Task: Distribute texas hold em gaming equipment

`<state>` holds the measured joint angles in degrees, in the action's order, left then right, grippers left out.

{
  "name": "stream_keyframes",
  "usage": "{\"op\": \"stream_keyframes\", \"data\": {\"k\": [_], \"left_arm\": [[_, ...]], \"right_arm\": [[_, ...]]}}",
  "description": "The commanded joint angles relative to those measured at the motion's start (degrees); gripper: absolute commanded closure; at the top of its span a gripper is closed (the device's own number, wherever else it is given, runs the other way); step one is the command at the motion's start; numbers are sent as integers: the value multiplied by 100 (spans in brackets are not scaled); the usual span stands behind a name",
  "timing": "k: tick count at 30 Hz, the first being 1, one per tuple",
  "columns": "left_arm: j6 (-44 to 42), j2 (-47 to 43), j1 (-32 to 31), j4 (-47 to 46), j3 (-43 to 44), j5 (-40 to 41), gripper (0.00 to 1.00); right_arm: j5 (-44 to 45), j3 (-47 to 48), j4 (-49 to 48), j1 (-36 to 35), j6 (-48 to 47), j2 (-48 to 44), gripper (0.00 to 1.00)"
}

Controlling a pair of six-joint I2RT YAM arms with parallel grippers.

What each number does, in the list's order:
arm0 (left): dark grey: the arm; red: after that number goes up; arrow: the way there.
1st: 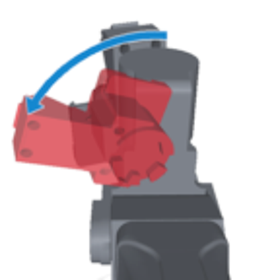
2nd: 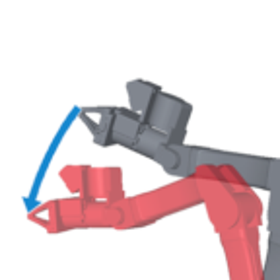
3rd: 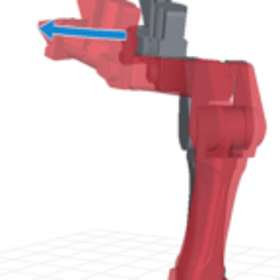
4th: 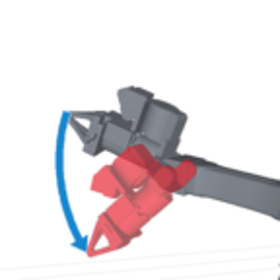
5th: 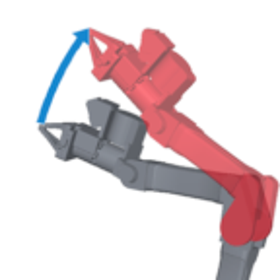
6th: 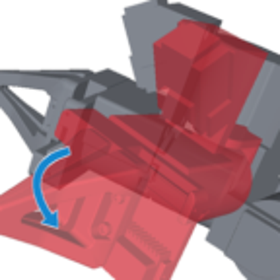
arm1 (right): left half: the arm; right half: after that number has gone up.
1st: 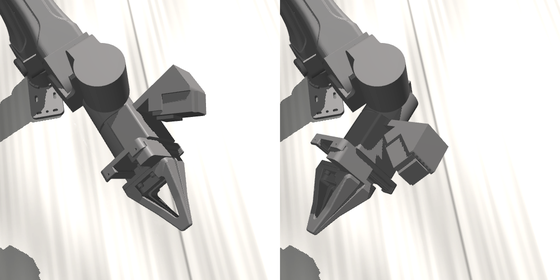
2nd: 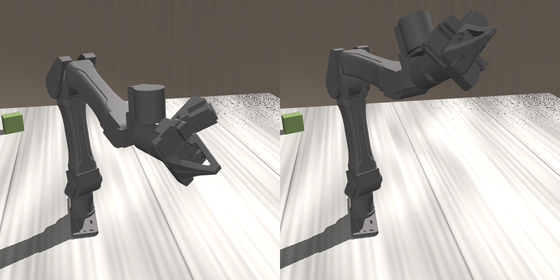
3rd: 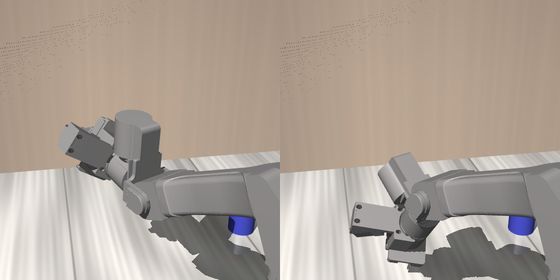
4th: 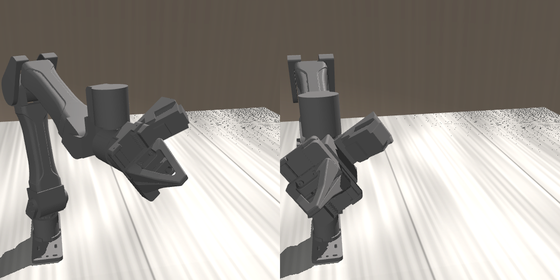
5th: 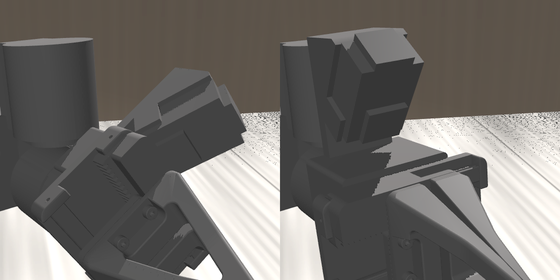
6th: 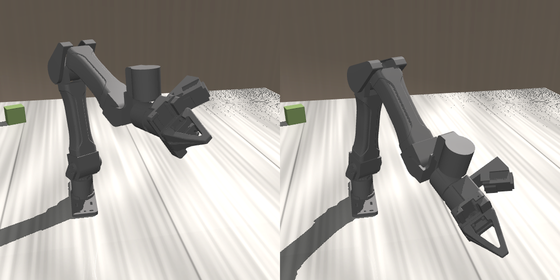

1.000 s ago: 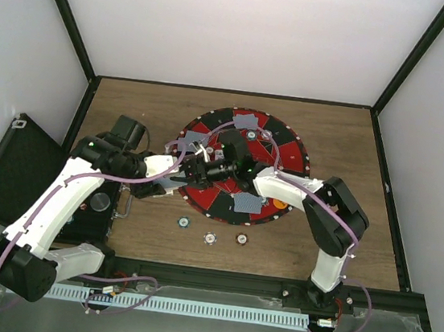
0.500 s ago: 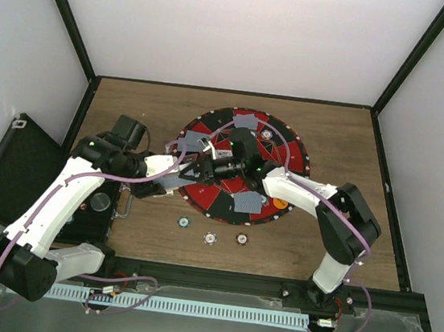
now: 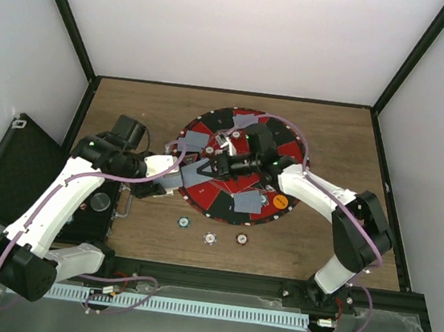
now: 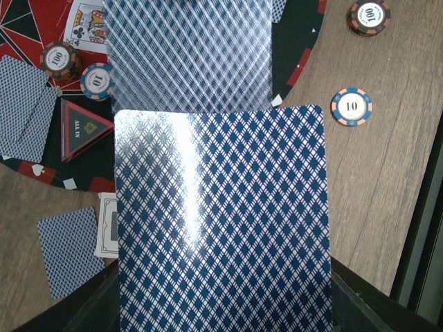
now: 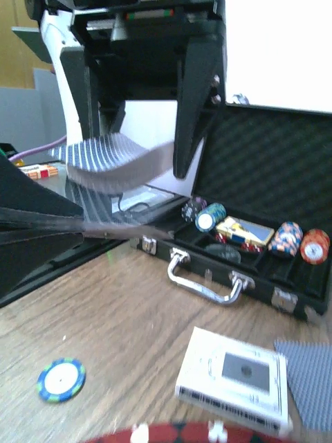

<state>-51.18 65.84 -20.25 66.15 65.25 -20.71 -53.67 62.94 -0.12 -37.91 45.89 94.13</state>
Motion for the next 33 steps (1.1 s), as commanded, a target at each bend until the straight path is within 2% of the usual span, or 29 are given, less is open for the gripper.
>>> {"op": "stream_keyframes", "data": {"k": [1, 5, 8, 12, 16, 18, 23, 30, 33], "left_arm": [[-32, -96, -11, -44, 119, -153, 95], [-34, -66, -14, -50, 102, -138, 95], [-11, -33, -13, -53, 99, -160, 95], [27, -28, -9, -63, 86, -154, 95], [33, -16, -11, -30, 40, -127, 95], [36, 34, -9, 12, 65, -110, 95], [40, -5, -9, 35, 104, -102, 95], [42, 51, -13, 62, 162, -66, 95], [38, 32, -12, 68, 180, -57, 95]], "right_arm": [[361, 460, 1345, 386, -938, -288, 99], [1951, 1252, 2870, 533, -2114, -276, 99], [3659, 1489, 3214, 537, -2745, -139, 99], [5873, 1286, 2689, 489, -3965, 104, 99], [7614, 766, 1246, 278, -5560, 363, 99], [7899, 336, 250, 197, -6369, 450, 99], [8299, -83, -1251, 29, -7817, 896, 99], [8558, -589, -2904, -414, -9068, 1598, 99], [8576, -629, -3065, -549, -9261, 1860, 99]]}}
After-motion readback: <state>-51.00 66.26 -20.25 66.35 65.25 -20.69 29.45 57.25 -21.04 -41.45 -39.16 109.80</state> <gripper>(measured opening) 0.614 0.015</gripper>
